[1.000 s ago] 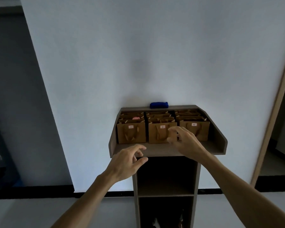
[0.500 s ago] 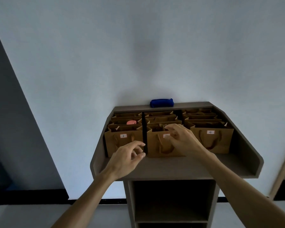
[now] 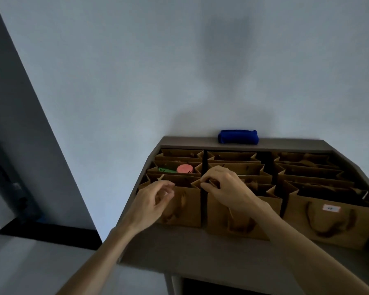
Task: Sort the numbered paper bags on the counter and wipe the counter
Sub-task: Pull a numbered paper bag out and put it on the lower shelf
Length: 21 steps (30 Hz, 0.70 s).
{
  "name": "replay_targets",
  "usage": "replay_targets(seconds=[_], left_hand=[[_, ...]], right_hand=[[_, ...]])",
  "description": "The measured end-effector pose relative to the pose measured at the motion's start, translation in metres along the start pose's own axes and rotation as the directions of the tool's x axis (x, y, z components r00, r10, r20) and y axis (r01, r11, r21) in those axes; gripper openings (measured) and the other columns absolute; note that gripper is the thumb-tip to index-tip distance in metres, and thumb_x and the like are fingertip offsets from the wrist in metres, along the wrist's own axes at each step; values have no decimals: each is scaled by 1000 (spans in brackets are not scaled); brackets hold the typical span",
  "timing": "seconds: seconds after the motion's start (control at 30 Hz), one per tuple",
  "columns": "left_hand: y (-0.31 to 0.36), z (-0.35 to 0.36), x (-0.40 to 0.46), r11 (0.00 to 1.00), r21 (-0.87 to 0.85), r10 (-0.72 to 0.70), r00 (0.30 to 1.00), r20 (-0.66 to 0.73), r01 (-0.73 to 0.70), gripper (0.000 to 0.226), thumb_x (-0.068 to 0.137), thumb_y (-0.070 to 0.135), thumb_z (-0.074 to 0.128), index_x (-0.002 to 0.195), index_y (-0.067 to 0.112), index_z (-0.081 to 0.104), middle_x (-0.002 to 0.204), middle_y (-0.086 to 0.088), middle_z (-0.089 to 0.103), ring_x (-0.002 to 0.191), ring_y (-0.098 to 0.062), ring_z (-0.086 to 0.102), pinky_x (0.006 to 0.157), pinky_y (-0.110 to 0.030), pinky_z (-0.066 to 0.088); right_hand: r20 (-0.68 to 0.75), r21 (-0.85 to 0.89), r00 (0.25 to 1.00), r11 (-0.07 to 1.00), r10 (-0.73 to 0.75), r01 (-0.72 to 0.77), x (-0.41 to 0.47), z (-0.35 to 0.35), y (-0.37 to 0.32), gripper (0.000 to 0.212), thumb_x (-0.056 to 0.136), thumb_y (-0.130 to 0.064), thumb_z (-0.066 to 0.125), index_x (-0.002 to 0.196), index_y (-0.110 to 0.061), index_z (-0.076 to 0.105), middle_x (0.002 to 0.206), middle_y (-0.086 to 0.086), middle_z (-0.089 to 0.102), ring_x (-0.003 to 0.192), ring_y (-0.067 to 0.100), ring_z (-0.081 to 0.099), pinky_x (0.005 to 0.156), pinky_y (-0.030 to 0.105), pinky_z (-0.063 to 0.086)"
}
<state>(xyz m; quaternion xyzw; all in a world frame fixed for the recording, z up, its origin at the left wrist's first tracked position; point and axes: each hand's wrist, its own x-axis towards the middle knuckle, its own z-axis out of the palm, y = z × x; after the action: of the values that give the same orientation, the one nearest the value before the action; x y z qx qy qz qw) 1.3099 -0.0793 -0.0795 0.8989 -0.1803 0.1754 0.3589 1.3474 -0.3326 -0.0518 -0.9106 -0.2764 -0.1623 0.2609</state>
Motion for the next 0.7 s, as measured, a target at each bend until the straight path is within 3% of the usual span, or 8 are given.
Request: replay_targets(seconds=[0.2,0.3,0.4,0.47,0.6,0.7], left_hand=[[-37,-9,45,995,102,18,997,-79,-10,28,92,20,62,120,23,62,117,10,60,106,-1,55,84,-3,42],[-63,-9,65,988,154,21,998,-57,-12,29,93,24,61,121,25,59,121,7,58,111,-5,49,89,-15,44],[-84,-3,81,980,197,20,1000,-21,-16,32,93,26,60,124,26,56,125,5,57,114,-9,49,91,-18,44],[-95,0,88,982,186,13,1000,5,-14,30,95,29,56,124,25,57,125,5,57,113,-9,50,92,-22,46],[-108,7,93,987,160,-14,1000,4,13,35,95,42,39,117,25,61,118,7,62,107,-8,55,97,-33,48],[-109,11,92,981,193,-9,1000,-17,12,37,95,40,35,114,25,63,115,7,65,106,-10,58,97,-32,46]], right_hand=[[149,-101,989,995,-2,18,40,22,3,25,91,-46,60,107,-29,68,112,-8,58,107,9,48,92,28,42],[232,-158,972,987,29,9,52,32,6,27,89,-51,59,106,-31,68,111,-6,56,107,12,46,95,33,41],[272,-199,960,980,67,-12,62,37,8,26,92,-44,59,111,-28,67,112,-6,53,107,11,44,92,30,39],[264,-212,959,976,102,-46,68,41,11,25,93,-43,57,112,-29,66,108,-10,51,102,8,41,92,30,38],[230,-231,963,969,142,-88,75,49,17,22,92,-49,55,107,-36,65,106,-13,61,102,11,53,96,43,47],[224,-241,964,967,142,-87,78,51,18,22,92,-50,55,107,-37,65,106,-13,63,102,11,55,97,45,46]])
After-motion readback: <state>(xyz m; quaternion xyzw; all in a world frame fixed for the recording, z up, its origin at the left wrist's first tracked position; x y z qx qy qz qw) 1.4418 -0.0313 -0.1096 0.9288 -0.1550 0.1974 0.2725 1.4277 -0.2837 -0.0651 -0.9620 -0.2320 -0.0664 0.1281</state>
